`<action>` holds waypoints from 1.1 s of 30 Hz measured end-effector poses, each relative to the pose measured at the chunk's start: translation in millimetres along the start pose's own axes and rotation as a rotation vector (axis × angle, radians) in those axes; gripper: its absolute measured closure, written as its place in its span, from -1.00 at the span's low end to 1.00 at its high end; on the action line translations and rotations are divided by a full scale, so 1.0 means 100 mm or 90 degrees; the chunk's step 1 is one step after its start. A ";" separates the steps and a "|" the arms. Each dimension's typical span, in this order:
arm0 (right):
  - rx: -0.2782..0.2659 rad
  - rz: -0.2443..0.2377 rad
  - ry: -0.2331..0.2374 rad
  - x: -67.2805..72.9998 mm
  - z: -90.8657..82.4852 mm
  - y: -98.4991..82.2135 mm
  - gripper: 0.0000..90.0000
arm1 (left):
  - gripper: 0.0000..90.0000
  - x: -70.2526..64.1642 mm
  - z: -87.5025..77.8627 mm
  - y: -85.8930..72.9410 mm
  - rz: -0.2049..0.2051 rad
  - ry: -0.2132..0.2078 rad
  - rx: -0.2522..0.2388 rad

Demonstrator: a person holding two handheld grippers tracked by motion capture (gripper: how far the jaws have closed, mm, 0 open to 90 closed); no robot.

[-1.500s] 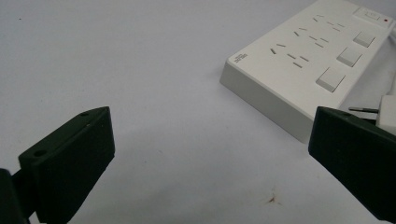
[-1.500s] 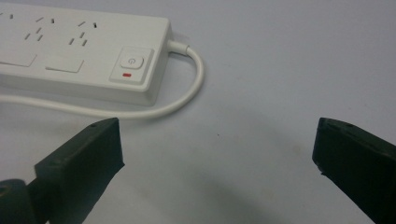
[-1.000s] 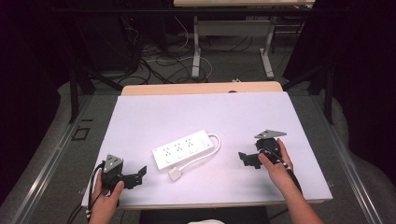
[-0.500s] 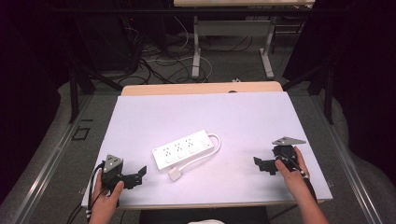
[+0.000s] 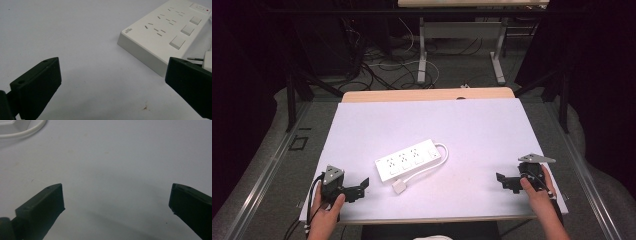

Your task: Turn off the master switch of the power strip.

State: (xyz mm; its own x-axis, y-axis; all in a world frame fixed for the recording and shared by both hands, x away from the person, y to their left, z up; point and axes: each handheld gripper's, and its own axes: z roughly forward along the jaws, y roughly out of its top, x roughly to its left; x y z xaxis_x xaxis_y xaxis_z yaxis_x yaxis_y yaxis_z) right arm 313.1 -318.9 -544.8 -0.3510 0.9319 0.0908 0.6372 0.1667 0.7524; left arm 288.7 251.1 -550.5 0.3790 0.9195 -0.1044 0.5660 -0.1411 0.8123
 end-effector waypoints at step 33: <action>-0.031 0.050 -0.039 -0.24 -0.01 -0.20 -1.00 | -0.99 0.01 -0.01 0.01 0.001 -0.003 0.000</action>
State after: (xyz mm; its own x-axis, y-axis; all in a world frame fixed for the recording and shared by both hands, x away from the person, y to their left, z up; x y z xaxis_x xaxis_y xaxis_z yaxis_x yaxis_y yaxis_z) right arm 307.9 -344.9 -561.2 -0.2578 0.9597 0.1121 0.6264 0.0777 0.7756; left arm 288.5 252.5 -549.5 0.3837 0.9175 -0.1051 0.5654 -0.1434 0.8122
